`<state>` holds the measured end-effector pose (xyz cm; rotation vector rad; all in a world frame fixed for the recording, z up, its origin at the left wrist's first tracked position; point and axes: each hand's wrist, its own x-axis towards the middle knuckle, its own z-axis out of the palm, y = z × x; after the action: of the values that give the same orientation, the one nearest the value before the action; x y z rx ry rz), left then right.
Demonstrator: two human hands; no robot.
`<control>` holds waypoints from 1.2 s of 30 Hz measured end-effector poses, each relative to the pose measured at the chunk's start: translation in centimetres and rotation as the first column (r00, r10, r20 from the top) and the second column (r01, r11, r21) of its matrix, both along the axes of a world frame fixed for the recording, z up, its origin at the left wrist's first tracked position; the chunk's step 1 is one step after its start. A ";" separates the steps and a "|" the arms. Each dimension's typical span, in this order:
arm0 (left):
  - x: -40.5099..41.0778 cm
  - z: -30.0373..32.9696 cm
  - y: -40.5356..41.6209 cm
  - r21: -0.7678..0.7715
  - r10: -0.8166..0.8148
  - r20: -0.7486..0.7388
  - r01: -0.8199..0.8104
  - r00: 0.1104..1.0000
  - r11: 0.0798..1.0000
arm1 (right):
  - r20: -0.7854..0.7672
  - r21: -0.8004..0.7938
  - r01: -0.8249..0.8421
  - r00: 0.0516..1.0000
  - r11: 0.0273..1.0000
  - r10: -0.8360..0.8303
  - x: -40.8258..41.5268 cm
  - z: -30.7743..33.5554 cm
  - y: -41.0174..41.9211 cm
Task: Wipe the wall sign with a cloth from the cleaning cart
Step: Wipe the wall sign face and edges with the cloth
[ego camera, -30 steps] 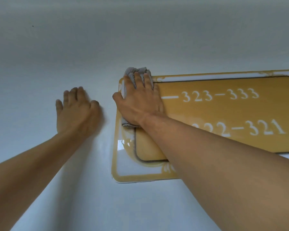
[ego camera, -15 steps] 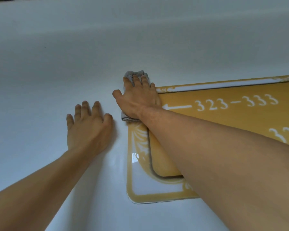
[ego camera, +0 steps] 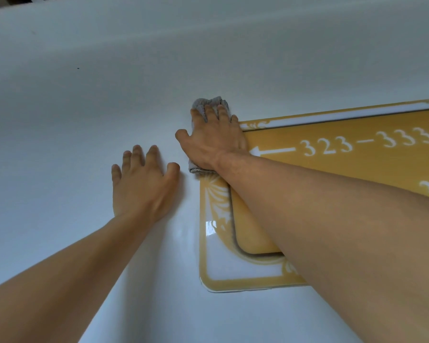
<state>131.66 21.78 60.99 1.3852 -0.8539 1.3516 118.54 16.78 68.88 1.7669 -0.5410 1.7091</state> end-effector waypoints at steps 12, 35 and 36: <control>-0.2 -0.2 -0.1 -0.015 0.000 -0.015 -0.001 1.000 1.000 | -0.032 -0.033 0.010 0.999 0.999 -0.011 0.2 -1.4 -0.1; 0.2 -5.9 0.7 0.041 0.002 -0.037 0.000 0.999 0.999 | -0.075 -0.058 0.040 0.996 0.998 -0.044 1.3 -7.8 -0.2; 0.3 -6.3 0.7 0.044 0.000 -0.038 0.002 0.999 0.999 | -0.077 -0.055 0.041 0.996 0.998 -0.045 1.4 -8.1 -0.1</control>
<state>131.96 22.52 54.66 1.4397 -0.8640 1.3087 119.92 16.64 60.78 1.7634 -0.4908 1.6042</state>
